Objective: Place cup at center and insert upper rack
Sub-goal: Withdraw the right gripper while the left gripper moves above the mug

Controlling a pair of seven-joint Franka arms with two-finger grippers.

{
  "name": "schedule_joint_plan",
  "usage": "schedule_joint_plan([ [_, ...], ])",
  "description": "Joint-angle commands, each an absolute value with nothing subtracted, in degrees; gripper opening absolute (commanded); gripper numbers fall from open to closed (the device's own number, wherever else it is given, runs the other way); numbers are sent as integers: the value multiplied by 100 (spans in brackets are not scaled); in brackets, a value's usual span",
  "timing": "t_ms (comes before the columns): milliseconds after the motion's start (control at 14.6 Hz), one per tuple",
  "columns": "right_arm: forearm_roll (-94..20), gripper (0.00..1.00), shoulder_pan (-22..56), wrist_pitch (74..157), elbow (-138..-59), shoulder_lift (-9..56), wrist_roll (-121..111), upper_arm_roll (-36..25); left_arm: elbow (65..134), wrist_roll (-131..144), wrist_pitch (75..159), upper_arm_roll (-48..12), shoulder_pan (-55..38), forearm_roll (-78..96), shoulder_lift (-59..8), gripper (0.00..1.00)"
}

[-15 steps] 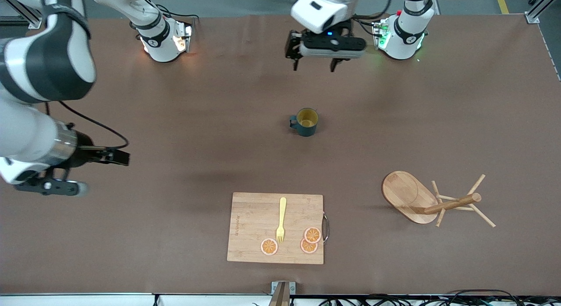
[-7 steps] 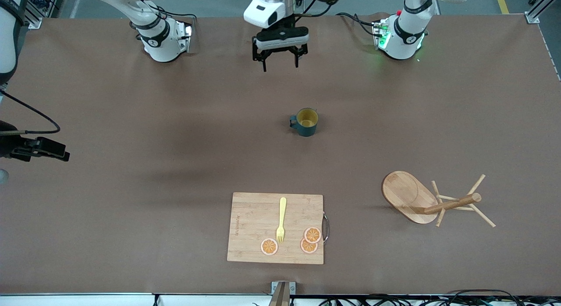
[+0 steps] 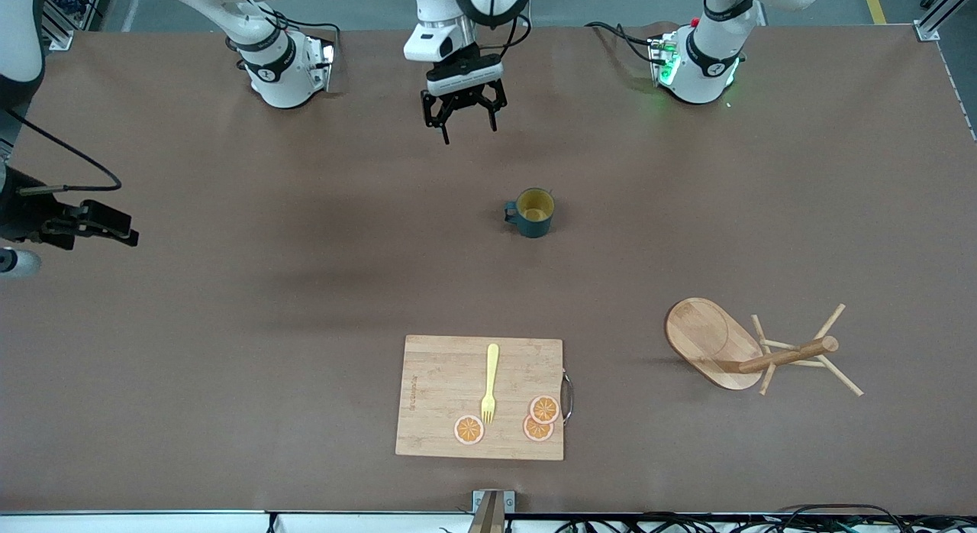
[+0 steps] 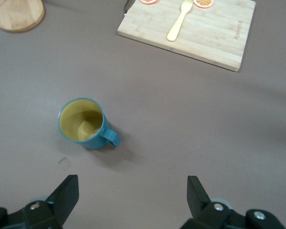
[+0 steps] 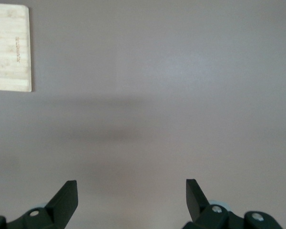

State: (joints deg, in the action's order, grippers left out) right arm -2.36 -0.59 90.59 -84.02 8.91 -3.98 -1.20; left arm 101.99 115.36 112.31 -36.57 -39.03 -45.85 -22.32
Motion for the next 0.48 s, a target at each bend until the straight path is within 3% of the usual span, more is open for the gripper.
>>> schedule_joint_plan([
  [0, -141, 100, -114, 9360, -9253, 265, -448, -70, 10326, 12487, 11189, -3639, -4113, -5209, -2557, 100],
  [411, -141, 100, -140, 9352, -9351, 79, -422, -96, 11100, 13621, 11005, -3630, -4377, -7011, -3075, 100],
])
